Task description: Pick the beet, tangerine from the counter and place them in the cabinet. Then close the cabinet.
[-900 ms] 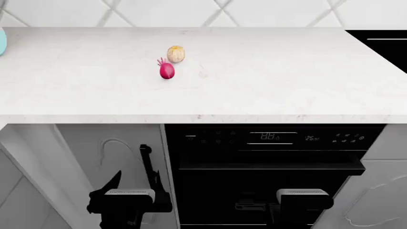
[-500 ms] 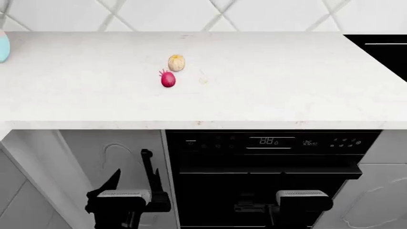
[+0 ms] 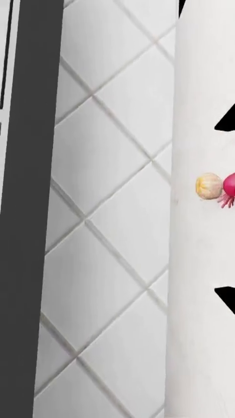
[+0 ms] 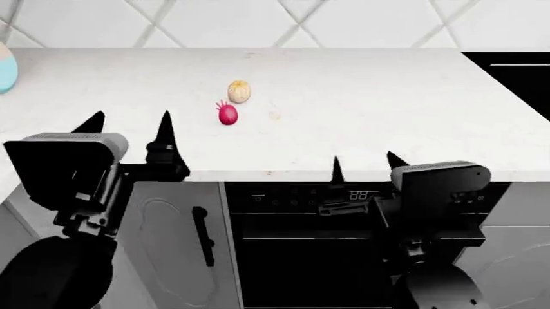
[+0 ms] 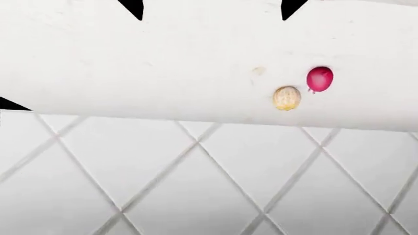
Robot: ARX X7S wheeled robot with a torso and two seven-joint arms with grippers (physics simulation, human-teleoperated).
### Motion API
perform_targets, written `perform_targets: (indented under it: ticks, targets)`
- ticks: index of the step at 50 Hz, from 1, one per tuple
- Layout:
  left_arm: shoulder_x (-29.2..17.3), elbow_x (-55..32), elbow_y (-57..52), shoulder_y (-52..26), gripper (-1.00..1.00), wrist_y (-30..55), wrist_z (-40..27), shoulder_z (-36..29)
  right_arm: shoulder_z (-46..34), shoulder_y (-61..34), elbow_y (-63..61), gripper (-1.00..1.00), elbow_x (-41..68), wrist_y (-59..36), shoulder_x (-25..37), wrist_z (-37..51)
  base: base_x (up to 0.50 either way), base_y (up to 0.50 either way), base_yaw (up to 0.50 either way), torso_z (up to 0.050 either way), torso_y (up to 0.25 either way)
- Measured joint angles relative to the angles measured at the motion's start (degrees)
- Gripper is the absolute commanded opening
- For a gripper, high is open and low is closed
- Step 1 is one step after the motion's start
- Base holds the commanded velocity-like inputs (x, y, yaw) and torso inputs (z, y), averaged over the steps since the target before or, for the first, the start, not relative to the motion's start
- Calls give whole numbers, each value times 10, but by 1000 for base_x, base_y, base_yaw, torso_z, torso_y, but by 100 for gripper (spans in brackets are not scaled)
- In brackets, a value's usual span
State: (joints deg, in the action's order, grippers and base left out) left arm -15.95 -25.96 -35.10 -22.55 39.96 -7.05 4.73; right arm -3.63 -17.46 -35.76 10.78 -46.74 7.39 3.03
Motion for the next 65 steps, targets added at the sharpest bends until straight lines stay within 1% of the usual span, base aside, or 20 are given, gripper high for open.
perform_targets:
  ticks: [7, 12, 18, 24, 32, 43, 55, 61, 65]
  targets:
    - [-20, -57, 13, -159, 100, 145, -21, 2, 25, -151, -35, 100, 41, -174, 11, -15, 27, 0, 0, 12, 4]
    - [-27, -90, 24, -261, 100, 238, -37, 3, 44, -243, -50, 100, 73, -272, 19, -15, 412, 14, 0, 0, 0]
    - [-28, -123, 27, -350, 100, 323, -56, 10, 64, -320, -53, 100, 172, -344, 44, 41, 500, 113, 0, 0, 0]
    - [-29, -144, 27, -400, 100, 373, -68, 14, 77, -362, -50, 100, 255, -380, 65, 95, 480, 357, 0, 0, 0]
    - [-30, -160, 27, -428, 100, 403, -76, 14, 90, -386, -45, 100, 322, -401, 82, 139, 413, 428, 0, 0, 0]
    - [-32, -173, 29, -445, 100, 419, -82, 7, 97, -399, -38, 100, 371, -408, 98, 173, 389, 442, 0, 0, 0]
    - [-41, -152, 92, -512, 100, 393, -61, -62, 96, -440, -4, 100, 413, -417, 109, 197, 425, 341, 0, 0, 1]
    - [-43, -148, 111, -533, 100, 385, -56, -82, 97, -450, 5, 100, 432, -416, 113, 211, 451, 35, 0, 0, 0]
    - [-44, -146, 117, -541, 100, 383, -54, -89, 99, -453, 11, 100, 446, -416, 114, 222, 455, -264, 0, 0, 2]
